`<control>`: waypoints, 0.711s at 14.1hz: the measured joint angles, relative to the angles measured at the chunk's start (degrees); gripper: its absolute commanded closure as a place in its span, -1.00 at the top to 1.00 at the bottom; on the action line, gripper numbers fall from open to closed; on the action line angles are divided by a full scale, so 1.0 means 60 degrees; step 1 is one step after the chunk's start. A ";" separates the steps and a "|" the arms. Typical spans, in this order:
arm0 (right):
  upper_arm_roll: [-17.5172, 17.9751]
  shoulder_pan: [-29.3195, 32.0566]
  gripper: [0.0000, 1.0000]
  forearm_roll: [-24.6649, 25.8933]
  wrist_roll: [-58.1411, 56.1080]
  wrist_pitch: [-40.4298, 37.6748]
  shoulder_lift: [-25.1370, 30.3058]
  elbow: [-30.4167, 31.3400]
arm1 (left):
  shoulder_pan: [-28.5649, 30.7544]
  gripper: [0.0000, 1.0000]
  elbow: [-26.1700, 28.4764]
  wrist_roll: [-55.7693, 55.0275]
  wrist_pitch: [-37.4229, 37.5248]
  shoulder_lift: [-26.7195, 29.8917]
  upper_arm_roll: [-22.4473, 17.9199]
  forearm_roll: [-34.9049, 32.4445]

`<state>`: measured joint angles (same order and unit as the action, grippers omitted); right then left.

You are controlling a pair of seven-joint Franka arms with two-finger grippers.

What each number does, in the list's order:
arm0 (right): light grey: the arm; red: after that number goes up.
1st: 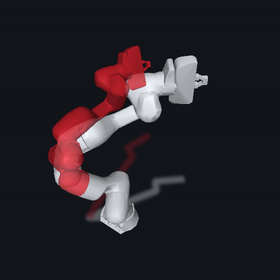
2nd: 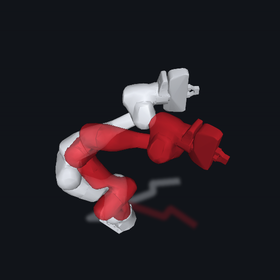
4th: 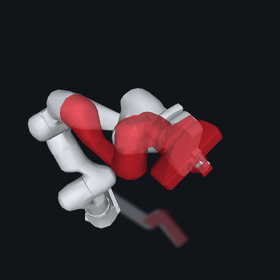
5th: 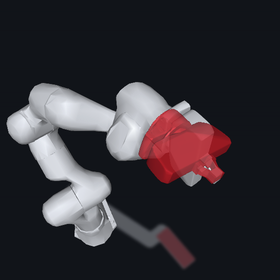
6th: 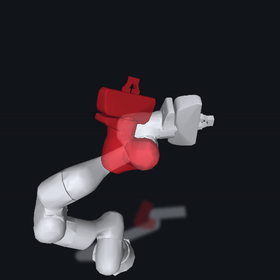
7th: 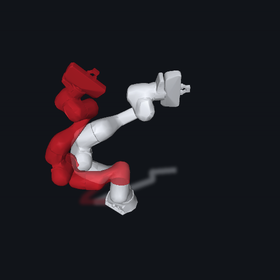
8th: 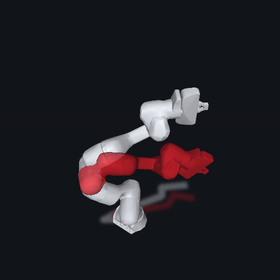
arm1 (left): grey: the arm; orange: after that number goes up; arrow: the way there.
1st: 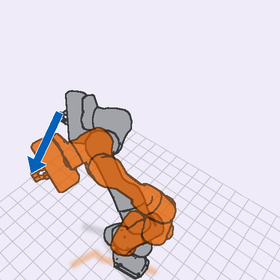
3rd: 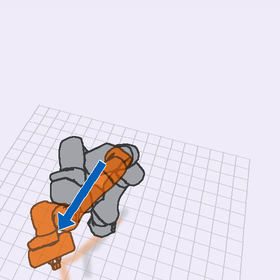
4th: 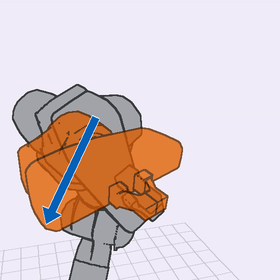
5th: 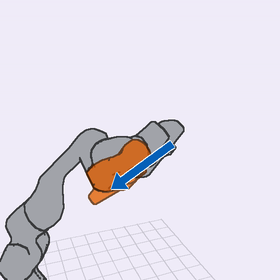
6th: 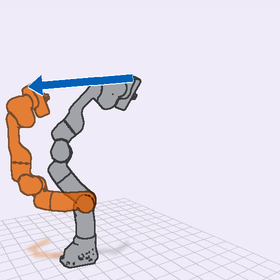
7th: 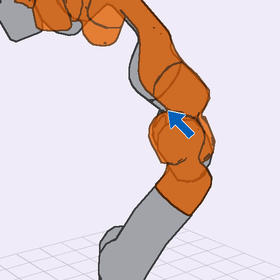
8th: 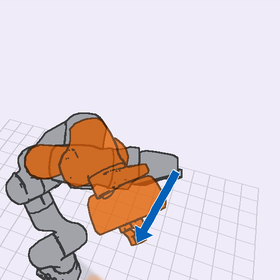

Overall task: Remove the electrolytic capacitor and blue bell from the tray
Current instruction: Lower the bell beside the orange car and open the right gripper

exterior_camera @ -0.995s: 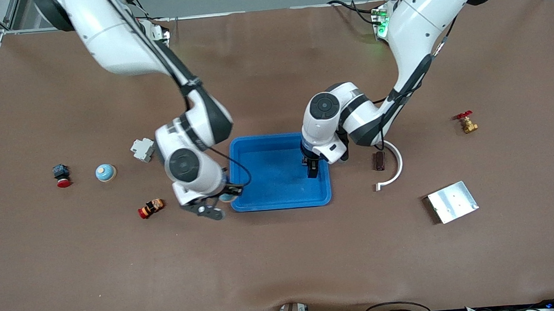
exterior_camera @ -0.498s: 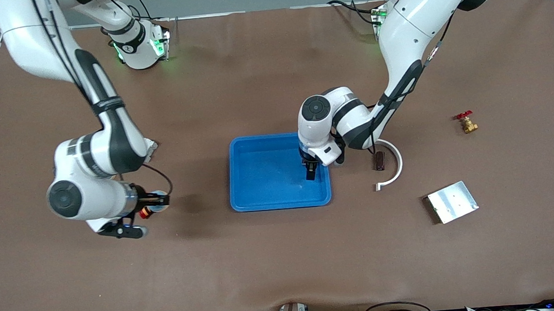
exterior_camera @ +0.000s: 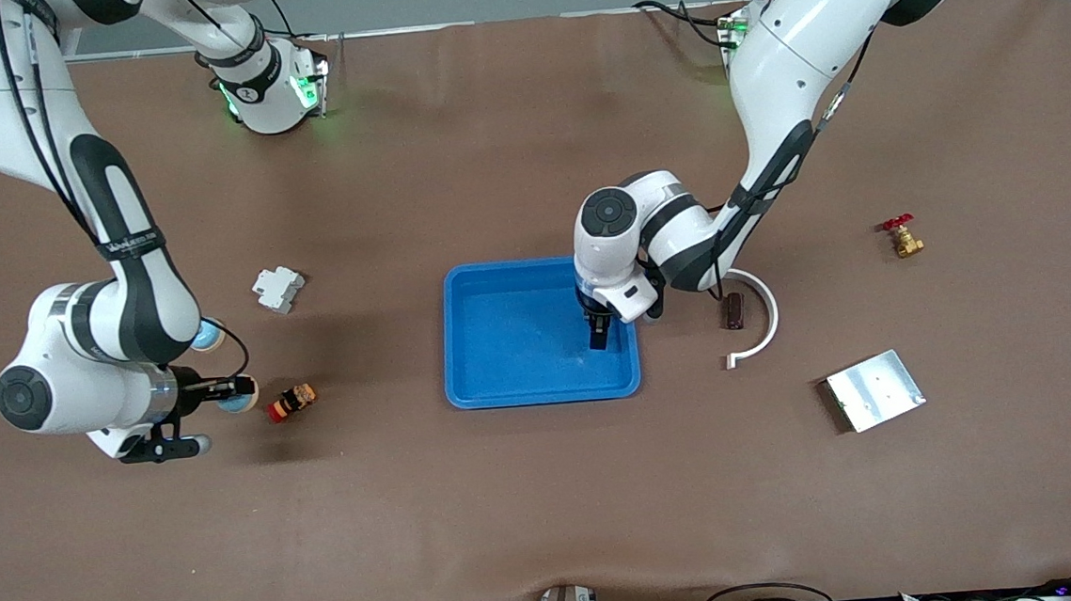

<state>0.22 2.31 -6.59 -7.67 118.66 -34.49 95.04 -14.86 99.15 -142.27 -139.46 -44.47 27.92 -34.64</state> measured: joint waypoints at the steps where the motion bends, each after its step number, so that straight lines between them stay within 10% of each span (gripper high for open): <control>1: 0.0003 0.0017 -0.70 0.0000 -0.0120 0.0456 0.0000 0.0252 | 0.0000 1.00 -0.0017 0.0000 0.0000 -0.0009 0.0000 0.0000; 7: 0.0077 0.0003 -0.57 0.0003 -0.0356 0.1340 -0.0002 0.1060 | -0.0137 1.00 -0.0054 0.0000 0.0000 -0.0019 -0.0023 0.0000; 10: 0.0080 0.0003 0.52 0.0004 -0.0370 0.1340 -0.0002 0.1101 | -0.0141 1.00 -0.0143 -0.0258 0.0010 -0.0020 -0.0085 0.0004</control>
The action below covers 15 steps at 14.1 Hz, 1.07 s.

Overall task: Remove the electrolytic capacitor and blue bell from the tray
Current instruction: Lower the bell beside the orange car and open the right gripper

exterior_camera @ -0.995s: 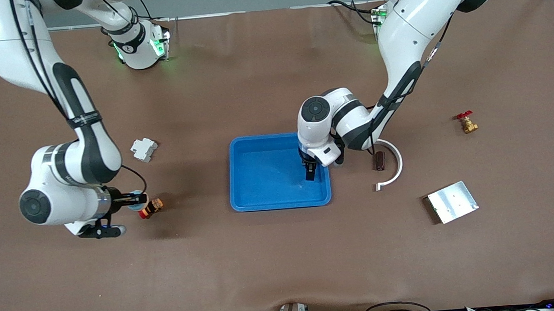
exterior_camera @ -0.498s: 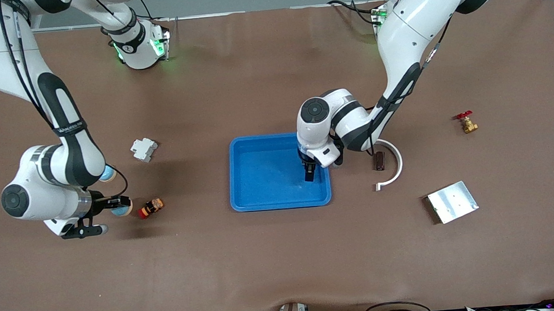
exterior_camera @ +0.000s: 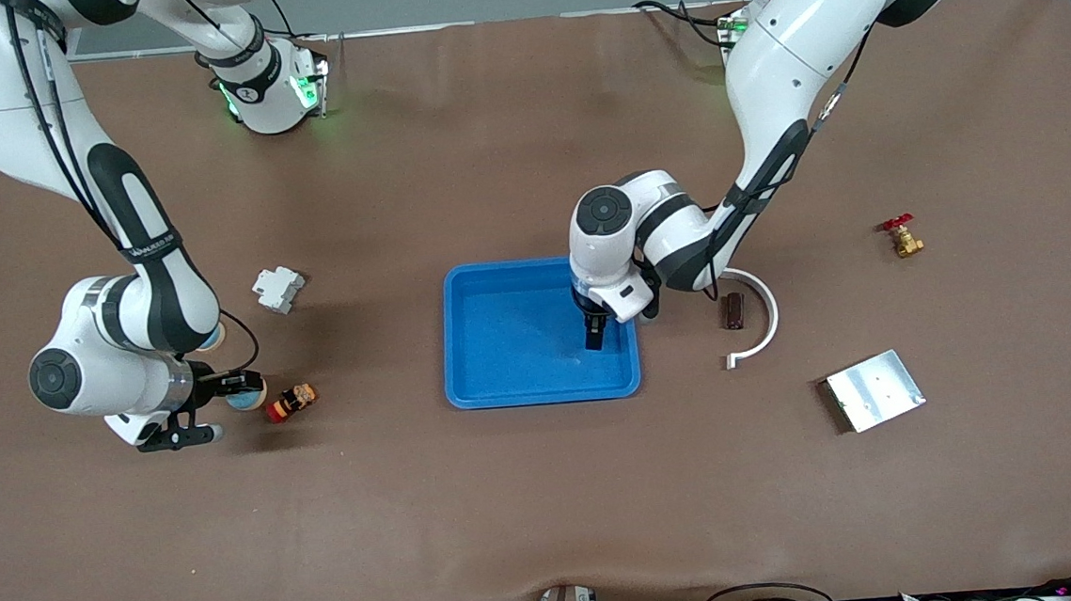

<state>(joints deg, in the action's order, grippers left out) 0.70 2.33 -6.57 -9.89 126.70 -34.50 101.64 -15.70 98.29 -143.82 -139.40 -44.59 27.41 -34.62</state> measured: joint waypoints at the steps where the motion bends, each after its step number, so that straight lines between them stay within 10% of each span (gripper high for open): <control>1: 0.0002 0.0000 0.70 0.0000 -0.0001 0.0000 0.0000 0.0007 | 0.0000 1.00 -0.0012 -0.0033 0.0010 0.0000 -0.0017 0.0000; 2: 0.0001 0.0001 1.00 0.0000 -0.0002 0.0000 0.0000 0.0010 | 0.0000 1.00 -0.0014 -0.0034 0.0014 -0.0005 -0.0027 0.0000; 7: -0.0019 0.0016 1.00 0.0000 0.0000 -0.0130 0.0006 -0.0049 | 0.0000 1.00 -0.0016 -0.0034 0.0016 -0.0054 -0.0040 -0.0001; 11: -0.0034 0.0026 1.00 0.0000 0.0111 -0.2381 0.0167 -0.1375 | -0.0006 -0.83 -0.0032 -0.0036 0.0016 -0.0063 -0.0039 -0.0001; 15: -0.0079 0.0050 1.00 0.0004 0.0729 -0.4236 0.1263 -0.2130 | -0.0159 -1.00 -0.0059 -0.0034 0.0028 -0.0062 -0.0018 -0.0014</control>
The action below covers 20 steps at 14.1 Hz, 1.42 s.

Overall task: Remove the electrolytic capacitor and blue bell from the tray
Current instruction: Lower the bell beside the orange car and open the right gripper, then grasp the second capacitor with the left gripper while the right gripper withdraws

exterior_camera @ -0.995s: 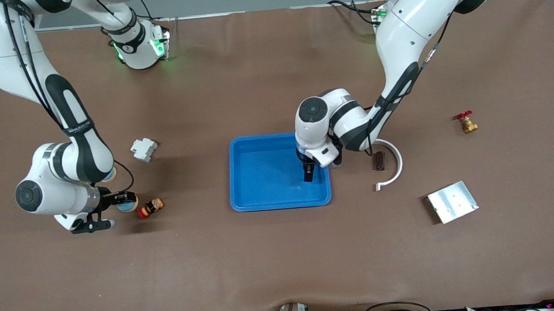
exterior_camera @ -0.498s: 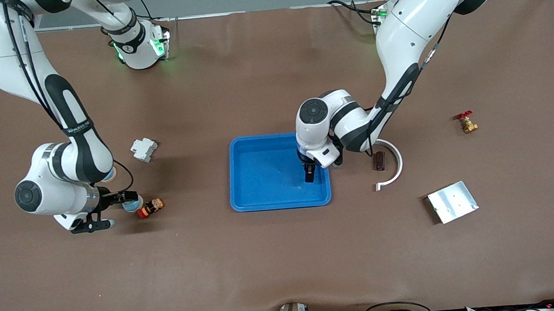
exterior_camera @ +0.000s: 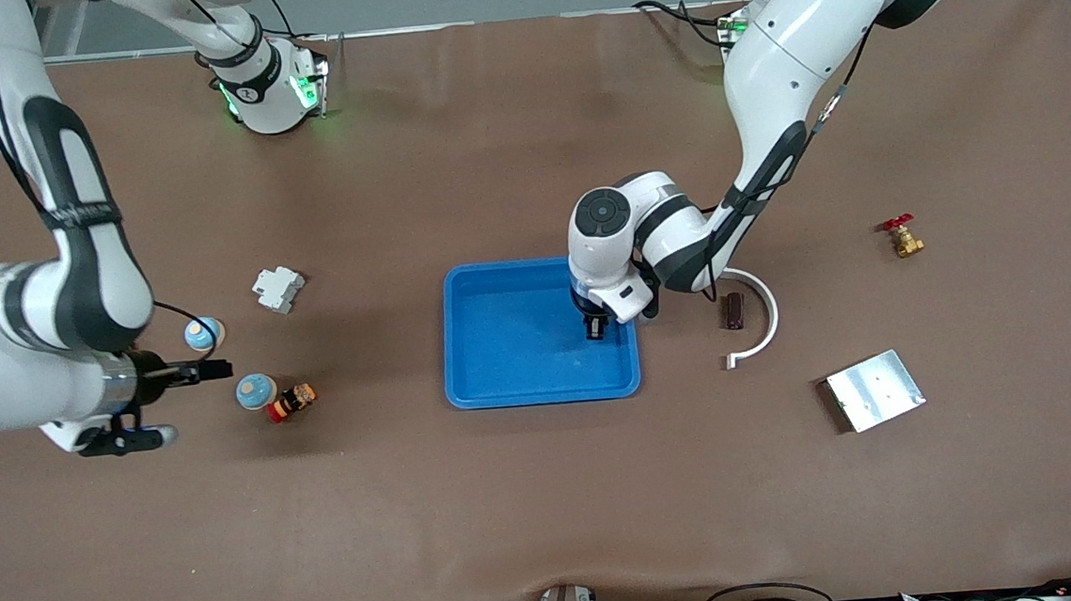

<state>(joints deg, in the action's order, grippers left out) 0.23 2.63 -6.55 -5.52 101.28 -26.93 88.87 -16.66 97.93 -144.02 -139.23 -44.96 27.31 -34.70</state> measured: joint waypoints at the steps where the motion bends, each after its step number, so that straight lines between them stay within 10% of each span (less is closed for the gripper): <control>1: -0.0042 0.0034 1.00 0.0005 0.0058 -0.0294 0.0435 -0.0018 | -0.0074 -1.00 -0.0011 0.0052 0.0001 0.0000 -0.0002 -0.0078; 12: -0.0299 0.0242 1.00 0.0767 0.0072 -0.3097 0.2364 -0.1951 | -0.0167 -1.00 -0.0619 0.3146 0.0769 0.0267 0.0547 -0.0293; 20: -0.0188 0.0105 1.00 0.1239 0.0366 -0.3292 0.2462 -0.2232 | 0.0481 -1.00 -0.1495 0.9694 0.2237 0.0531 0.0779 0.0207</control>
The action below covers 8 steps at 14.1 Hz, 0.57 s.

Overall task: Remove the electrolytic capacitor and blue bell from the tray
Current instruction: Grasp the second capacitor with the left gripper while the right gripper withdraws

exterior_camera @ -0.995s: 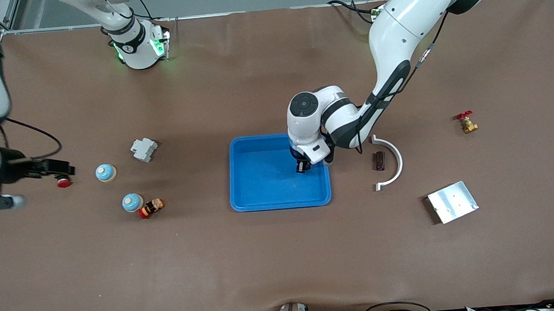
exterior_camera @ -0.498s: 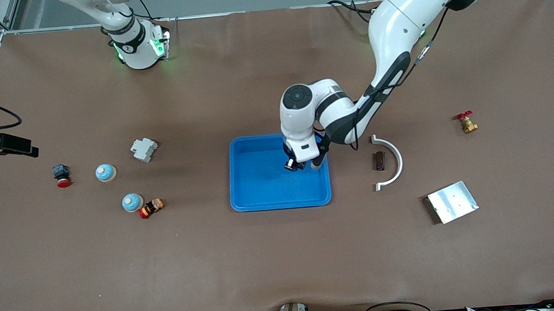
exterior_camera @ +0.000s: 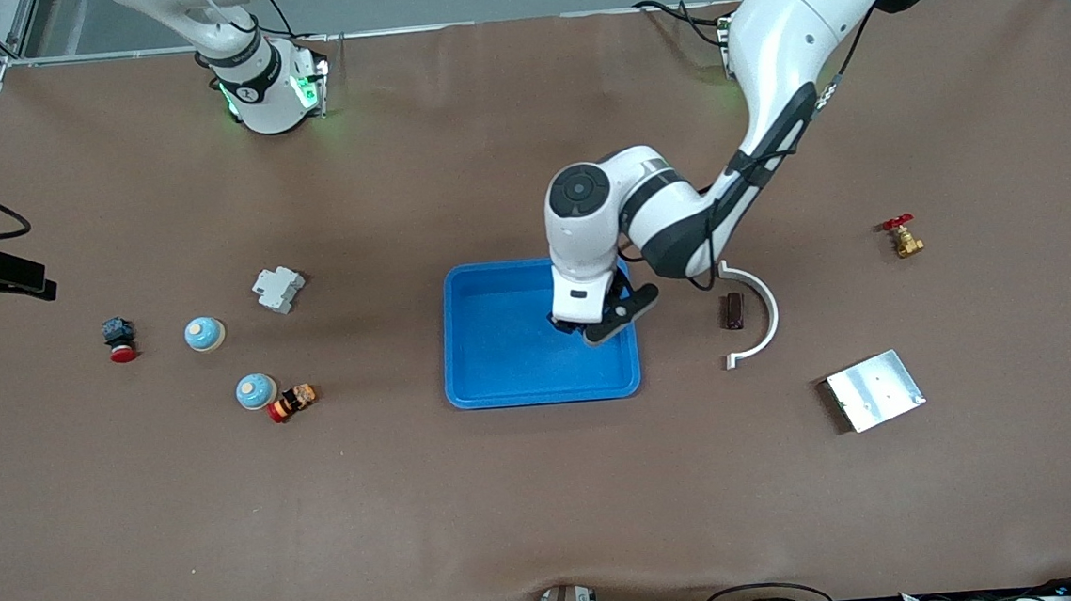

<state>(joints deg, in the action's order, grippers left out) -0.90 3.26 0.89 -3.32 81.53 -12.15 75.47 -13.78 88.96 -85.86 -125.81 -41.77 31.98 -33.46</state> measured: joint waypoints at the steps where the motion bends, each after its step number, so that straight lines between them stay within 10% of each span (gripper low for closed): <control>1: 0.0023 -0.0075 1.00 0.0000 0.0267 -0.0112 0.0018 -0.0002 | 0.0153 -1.00 -0.0076 0.0523 0.0030 0.0001 0.0005 0.0103; 8: -0.0027 -0.0226 1.00 0.0000 0.0651 -0.0272 0.0431 0.0242 | 0.0238 -1.00 -0.0147 0.2753 0.0828 0.0055 0.0081 -0.0446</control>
<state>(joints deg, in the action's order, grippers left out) -1.06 1.91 0.89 0.58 79.90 -9.56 76.92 -12.34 88.08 -69.34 -120.84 -41.44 32.47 -36.14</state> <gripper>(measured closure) 0.000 0.652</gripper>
